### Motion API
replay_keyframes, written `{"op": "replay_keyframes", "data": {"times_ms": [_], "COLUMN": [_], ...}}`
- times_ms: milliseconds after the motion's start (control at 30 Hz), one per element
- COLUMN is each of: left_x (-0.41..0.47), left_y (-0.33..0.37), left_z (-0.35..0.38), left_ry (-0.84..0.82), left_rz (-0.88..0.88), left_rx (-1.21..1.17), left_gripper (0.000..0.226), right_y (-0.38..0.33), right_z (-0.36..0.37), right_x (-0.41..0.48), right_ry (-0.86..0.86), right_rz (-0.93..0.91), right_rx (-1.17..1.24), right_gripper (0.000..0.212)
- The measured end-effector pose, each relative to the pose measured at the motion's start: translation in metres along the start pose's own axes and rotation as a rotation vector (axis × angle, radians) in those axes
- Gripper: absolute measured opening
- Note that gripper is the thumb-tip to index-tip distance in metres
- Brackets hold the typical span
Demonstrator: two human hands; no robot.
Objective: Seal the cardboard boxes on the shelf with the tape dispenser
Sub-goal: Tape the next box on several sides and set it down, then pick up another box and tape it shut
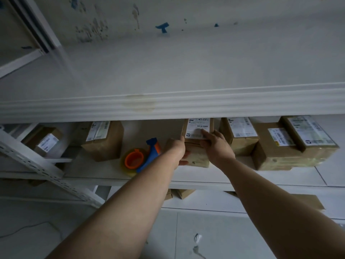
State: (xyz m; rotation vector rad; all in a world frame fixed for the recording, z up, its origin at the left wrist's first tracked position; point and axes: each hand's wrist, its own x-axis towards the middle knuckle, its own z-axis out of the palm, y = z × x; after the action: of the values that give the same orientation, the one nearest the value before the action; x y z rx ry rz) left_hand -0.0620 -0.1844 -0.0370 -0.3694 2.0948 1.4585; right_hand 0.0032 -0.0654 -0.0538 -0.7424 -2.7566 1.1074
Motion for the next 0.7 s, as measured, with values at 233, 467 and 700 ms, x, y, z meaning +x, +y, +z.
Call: {"op": "replay_keyframes", "data": {"times_ms": [233, 467, 700], "left_x": [0.004, 0.017, 0.050], "left_y": [-0.001, -0.024, -0.042], "left_z": [0.001, -0.056, -0.143], "left_ry": [-0.037, -0.016, 0.106], "left_rz": [0.023, 0.003, 0.195], "left_rx": [-0.025, -0.111, 0.162], "left_gripper": [0.041, 0.035, 0.011], "right_y": [-0.007, -0.056, -0.112], "right_z": [-0.002, 0.027, 0.095], "right_x": [0.002, -0.017, -0.029], "right_ry": [0.076, 0.199, 0.044], "right_rz": [0.050, -0.262, -0.353], "right_rx": [-0.131, -0.278, -0.138], "right_gripper": [0.045, 0.038, 0.040]}}
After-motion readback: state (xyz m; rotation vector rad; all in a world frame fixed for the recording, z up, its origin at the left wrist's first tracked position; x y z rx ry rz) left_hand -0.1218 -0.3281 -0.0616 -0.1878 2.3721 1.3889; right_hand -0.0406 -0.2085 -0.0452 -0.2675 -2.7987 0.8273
